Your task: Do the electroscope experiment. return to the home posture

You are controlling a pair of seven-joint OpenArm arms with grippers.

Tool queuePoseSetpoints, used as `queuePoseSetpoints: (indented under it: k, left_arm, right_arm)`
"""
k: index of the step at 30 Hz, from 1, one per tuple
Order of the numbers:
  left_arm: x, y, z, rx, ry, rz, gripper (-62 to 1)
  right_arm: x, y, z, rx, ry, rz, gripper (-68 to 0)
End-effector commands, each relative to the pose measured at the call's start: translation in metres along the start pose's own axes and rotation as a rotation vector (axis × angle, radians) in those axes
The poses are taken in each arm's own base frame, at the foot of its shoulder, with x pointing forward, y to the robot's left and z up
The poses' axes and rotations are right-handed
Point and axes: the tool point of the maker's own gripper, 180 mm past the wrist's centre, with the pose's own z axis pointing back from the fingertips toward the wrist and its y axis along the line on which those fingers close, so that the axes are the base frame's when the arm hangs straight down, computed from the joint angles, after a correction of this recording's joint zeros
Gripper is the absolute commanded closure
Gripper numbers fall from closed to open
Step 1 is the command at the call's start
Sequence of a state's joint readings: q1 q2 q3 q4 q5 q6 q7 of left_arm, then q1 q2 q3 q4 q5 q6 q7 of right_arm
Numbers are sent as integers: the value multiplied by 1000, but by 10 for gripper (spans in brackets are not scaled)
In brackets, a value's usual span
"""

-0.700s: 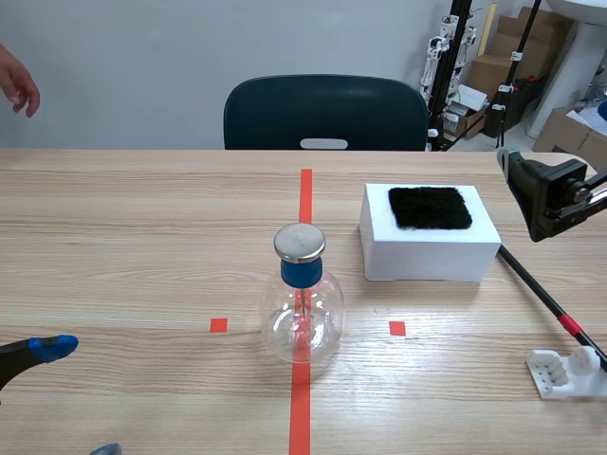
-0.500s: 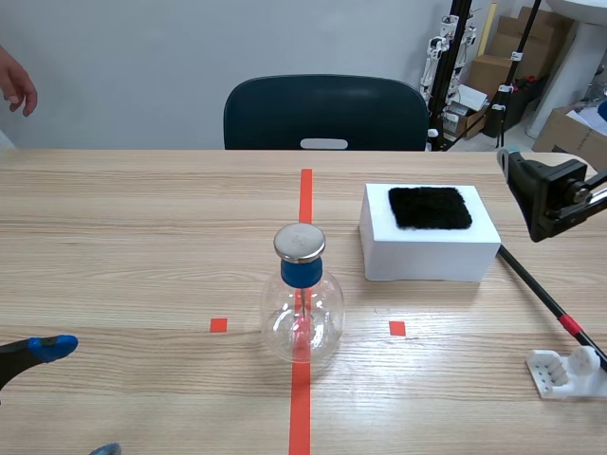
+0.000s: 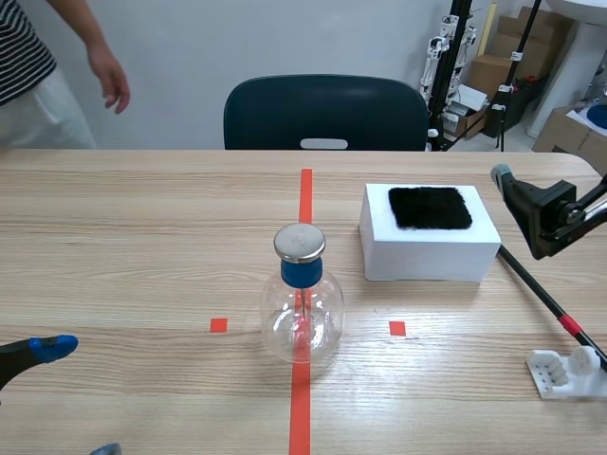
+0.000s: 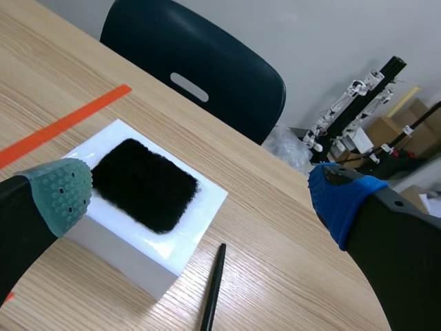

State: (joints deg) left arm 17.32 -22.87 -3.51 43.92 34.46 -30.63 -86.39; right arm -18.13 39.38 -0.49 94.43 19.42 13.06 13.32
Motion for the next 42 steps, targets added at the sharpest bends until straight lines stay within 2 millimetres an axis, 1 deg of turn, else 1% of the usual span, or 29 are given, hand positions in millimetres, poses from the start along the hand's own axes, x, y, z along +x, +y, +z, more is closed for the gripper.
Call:
queuePoseSetpoints:
  k: [1, 6, 11, 14, 16, 19, 23, 29, 32, 34, 36, 42]
  left_arm:
    - [13, 4, 0, 11, -58, -12, -623]
    - [13, 4, 0, 11, -58, -12, -623]
    - [13, 4, 0, 11, -58, -12, -623]
    - [13, 4, 0, 11, -58, -12, -623]
    - [13, 4, 0, 11, -58, -12, -623]
    - [13, 4, 0, 11, -58, -12, -623]
    - [13, 4, 0, 11, -58, -12, -623]
    - [13, 4, 1, 11, -58, -11, -623]
    - [14, 0, 5, -2, -45, -37, -623]
    - [20, -7, 9, -33, -39, -84, -623]
    - [31, -15, 12, -78, -43, -110, -623]
    - [84, -26, 22, -92, -141, -91, -623]
  right_arm:
    - [1, 3, 2, 12, -14, -5, -653]
    - [-13, 20, 15, 44, 15, -34, -653]
    - [-27, 41, 34, 87, 39, -76, -653]
    - [-30, 55, 46, 115, 44, -102, -653]
    - [-28, 66, 54, 138, 42, -119, -653]
    - [-20, 80, 64, 170, 39, -137, -653]
    - [-7, 94, 75, 203, 34, -153, -653]
    - [-2, 107, 94, 235, 62, -177, -653]
    - [7, 108, 99, 238, 41, -180, -653]
    - [14, 106, 100, 236, 16, -177, -653]
    - [19, 104, 100, 233, 0, -176, -653]
    - [30, 109, 109, 245, -31, -197, -653]
